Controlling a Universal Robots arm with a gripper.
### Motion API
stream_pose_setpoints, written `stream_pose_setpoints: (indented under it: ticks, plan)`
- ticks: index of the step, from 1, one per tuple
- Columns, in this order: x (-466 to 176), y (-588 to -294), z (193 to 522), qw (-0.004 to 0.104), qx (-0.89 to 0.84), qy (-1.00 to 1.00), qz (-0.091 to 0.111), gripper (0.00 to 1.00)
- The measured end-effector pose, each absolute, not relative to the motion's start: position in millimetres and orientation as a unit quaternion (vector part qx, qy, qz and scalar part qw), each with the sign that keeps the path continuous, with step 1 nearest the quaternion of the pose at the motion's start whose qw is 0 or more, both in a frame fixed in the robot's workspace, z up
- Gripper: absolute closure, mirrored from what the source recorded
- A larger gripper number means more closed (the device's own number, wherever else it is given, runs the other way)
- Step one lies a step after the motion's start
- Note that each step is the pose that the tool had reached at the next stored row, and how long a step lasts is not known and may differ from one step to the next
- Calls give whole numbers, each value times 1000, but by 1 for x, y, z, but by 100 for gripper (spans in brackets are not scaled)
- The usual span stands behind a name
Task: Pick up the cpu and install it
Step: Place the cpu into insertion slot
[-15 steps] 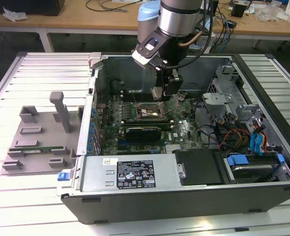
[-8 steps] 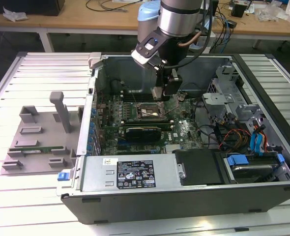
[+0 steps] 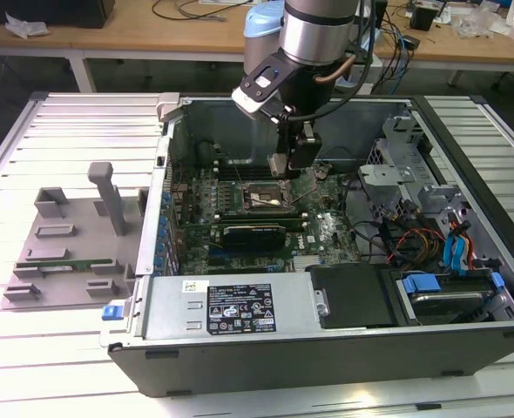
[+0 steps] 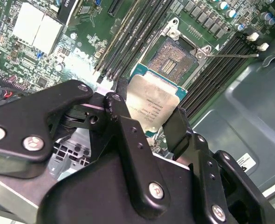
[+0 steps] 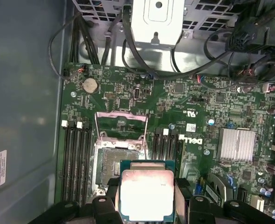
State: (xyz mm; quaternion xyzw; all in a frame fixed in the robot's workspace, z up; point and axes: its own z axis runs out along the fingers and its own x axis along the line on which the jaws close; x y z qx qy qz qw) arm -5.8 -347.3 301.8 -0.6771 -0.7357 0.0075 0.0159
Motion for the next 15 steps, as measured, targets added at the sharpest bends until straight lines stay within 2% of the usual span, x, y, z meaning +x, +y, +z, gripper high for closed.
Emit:
stream_pose_setpoints:
  ticks: [15]
  plan:
    - [-6,-347,301,16,-703,-711,7,45]
